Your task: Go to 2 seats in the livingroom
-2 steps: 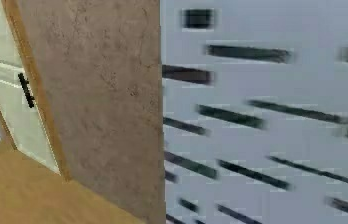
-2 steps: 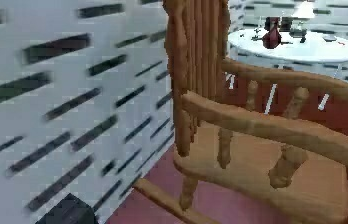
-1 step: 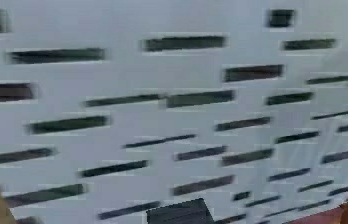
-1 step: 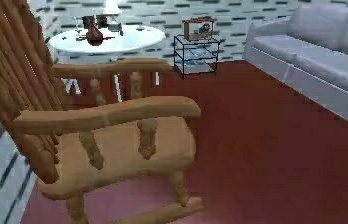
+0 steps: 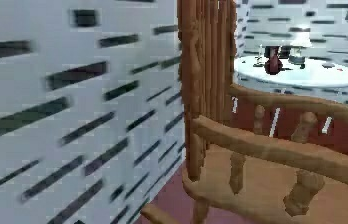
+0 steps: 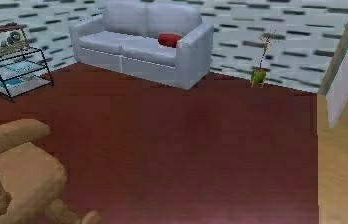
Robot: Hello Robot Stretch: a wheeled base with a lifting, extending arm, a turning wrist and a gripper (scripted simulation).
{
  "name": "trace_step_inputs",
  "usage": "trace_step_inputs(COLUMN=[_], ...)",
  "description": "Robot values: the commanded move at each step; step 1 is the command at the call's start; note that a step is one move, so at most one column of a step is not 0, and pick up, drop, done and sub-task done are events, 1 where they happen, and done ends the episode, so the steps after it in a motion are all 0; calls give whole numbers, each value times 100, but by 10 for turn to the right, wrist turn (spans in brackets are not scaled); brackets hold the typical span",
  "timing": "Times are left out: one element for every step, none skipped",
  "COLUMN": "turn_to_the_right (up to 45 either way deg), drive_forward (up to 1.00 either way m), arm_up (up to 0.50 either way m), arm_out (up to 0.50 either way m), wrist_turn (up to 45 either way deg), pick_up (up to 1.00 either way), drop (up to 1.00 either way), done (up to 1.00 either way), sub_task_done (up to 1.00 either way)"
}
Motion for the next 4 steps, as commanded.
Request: trace_step_inputs(turn_to_the_right=[240, 0, 450, 270], drive_forward=[0, 0, 0, 0], arm_up=[0, 0, 0, 0], arm_out=[0, 0, 0, 0], wrist_turn=[0, 0, 0, 0], pick_up=[0, 0, 0, 0], drop=[0, 0, 0, 0], done=[0, 0, 0, 0], sub_task_done=[0, 100, 0, 0])
